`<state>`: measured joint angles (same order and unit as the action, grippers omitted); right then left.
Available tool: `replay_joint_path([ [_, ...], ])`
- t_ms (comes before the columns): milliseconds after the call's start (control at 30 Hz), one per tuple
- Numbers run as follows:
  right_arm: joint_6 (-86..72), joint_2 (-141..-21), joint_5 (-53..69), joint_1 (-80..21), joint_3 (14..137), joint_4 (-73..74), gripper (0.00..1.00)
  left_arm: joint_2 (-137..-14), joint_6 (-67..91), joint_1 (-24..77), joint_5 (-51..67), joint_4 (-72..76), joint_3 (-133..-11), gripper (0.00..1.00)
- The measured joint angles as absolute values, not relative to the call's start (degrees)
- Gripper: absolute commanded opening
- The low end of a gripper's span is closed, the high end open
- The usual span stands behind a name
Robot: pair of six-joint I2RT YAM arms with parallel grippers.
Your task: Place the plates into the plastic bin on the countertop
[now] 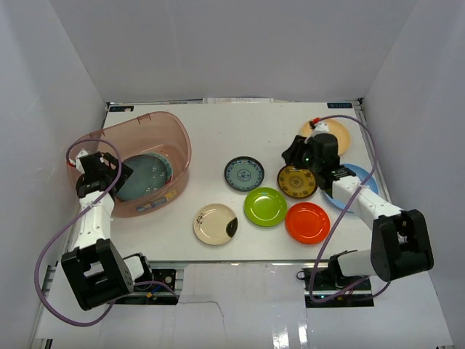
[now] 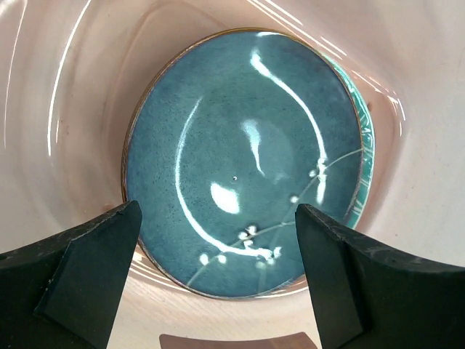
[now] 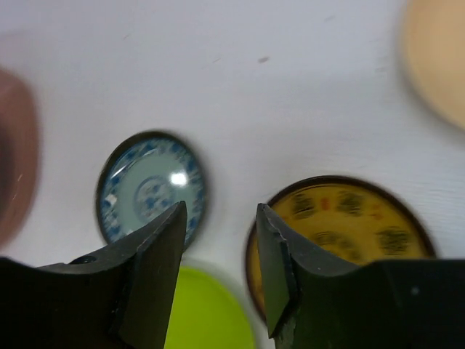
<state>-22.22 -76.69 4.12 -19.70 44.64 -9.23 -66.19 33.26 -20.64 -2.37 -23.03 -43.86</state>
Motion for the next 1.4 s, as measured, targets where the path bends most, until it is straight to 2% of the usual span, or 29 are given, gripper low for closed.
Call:
replay_joint_path([
  [67, -22.5, -77.3, 1.4, -14.4, 45.6, -9.2, 0.48, -66.2, 32.8, -19.6, -4.3, -22.7, -43.8, 0.98],
  [267, -24.0, -86.1, -7.0, -2.2, 51.6, -9.1, 0.7, -66.2, 31.9, -16.4, -10.8, -22.6, -43.8, 0.98],
  [433, -24.2, -95.0, -10.7, 4.3, 55.6, -9.0, 0.72, -63.6, 31.6, -13.6, -11.3, -22.3, -43.9, 0.98],
  [633, -24.9, -103.8, -12.7, 8.7, 59.7, -8.9, 0.72, -56.3, 28.4, -3.4, -11.5, -22.0, -47.8, 0.98],
  [733, -24.9, -107.6, -12.8, 8.9, 63.2, -8.3, 0.69, -54.0, 27.3, 0.6, -11.2, -21.2, -50.5, 0.95],
  [867, -24.9, -112.4, -12.2, 8.8, 69.1, -7.5, 0.6, -53.2, 27.9, 6.0, -8.1, -20.5, -52.4, 0.89],
  [1033, -25.2, -116.6, -11.9, 8.8, 72.8, -7.2, 0.44, -60.9, 30.1, 21.9, -6.2, -20.4, -55.3, 0.89],
  [1167, -26.3, -117.2, -11.2, 8.8, 72.8, -6.3, 0.08, -74.8, 30.9, 34.7, -4.5, -19.5, -61.6, 0.88],
  [1400, -29.7, -111.0, -7.1, 9.2, 71.5, -7.7, 0.08, -99.4, 30.4, 49.8, -1.9, -16.8, -77.8, 0.84],
])
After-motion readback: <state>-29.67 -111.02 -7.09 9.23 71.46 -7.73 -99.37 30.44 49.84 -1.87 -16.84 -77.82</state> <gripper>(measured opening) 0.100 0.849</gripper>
